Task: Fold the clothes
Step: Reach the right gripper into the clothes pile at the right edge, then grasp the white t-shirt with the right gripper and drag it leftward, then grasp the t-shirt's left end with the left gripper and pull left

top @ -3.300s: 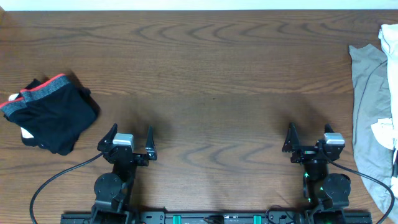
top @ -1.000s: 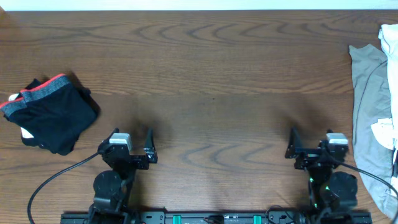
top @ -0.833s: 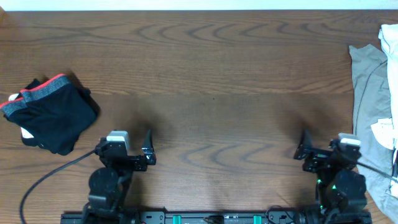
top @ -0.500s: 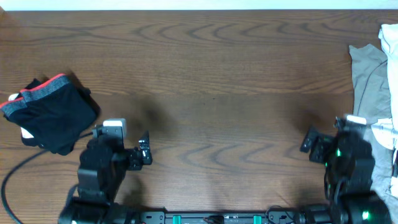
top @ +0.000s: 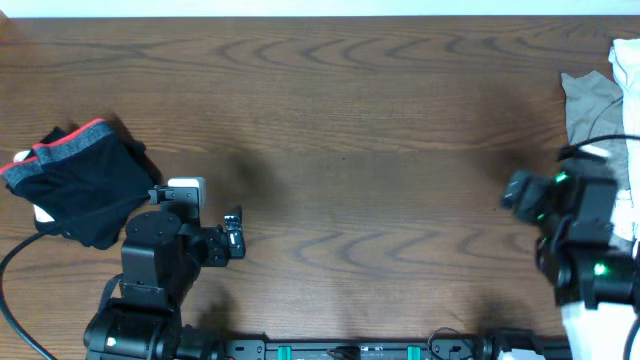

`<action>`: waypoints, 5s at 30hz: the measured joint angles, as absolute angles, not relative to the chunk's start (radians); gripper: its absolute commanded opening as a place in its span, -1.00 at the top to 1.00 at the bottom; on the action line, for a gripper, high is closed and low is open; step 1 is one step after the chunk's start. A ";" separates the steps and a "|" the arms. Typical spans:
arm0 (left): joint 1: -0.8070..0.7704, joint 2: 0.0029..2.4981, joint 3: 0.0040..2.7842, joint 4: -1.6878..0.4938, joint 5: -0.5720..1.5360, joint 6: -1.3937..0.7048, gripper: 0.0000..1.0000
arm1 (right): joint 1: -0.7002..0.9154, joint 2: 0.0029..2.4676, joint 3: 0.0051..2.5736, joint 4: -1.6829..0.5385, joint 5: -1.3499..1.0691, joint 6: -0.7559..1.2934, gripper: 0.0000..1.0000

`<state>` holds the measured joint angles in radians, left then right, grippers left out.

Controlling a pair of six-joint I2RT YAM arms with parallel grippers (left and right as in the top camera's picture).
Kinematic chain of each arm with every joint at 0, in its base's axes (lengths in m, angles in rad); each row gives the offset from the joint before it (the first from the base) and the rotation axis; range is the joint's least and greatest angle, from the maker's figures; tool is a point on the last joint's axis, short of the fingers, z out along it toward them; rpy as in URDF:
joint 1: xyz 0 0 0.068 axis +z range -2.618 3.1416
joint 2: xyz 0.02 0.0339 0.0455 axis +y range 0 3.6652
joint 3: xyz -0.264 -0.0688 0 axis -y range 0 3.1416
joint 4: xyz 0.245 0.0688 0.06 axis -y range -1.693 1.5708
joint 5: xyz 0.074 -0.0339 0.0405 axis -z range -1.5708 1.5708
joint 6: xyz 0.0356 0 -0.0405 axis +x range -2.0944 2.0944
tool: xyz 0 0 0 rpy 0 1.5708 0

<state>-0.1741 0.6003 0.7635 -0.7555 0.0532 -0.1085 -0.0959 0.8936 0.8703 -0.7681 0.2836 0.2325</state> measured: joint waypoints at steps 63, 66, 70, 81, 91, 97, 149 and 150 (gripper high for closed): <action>-0.174 0.600 0.764 -0.755 0.053 -0.109 -0.96 | -0.876 1.597 0.960 -0.494 -0.046 0.232 0.97; -0.174 0.600 0.764 -0.755 0.053 -0.109 -0.96 | -0.799 1.528 1.012 -0.537 -0.138 0.233 0.97; -0.174 0.600 0.764 -0.755 0.053 -0.109 -0.96 | -0.645 1.417 1.048 -0.588 -0.200 0.229 0.97; -0.174 0.600 0.764 -0.755 0.053 -0.109 -0.95 | -0.125 1.296 1.050 -0.663 -0.252 0.229 0.97; -0.174 0.600 0.764 -0.755 0.053 -0.109 -0.96 | 0.207 1.374 1.050 -0.601 -0.227 0.221 0.97; -0.174 0.600 0.764 -0.756 0.053 -0.109 -0.96 | 0.333 1.390 1.050 -0.477 -0.234 0.172 0.97; -0.283 1.478 0.772 -0.099 0.442 -0.209 -0.96 | -0.236 1.530 0.957 -0.852 0.175 0.395 0.02; -0.289 1.502 0.773 -0.074 0.443 -0.216 -0.96 | -0.236 1.546 0.950 -0.841 0.175 0.395 0.02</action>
<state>-0.2886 1.5024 0.7731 -0.0742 0.4431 -0.2157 -0.2359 1.5463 0.9501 -0.8410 0.1745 0.3946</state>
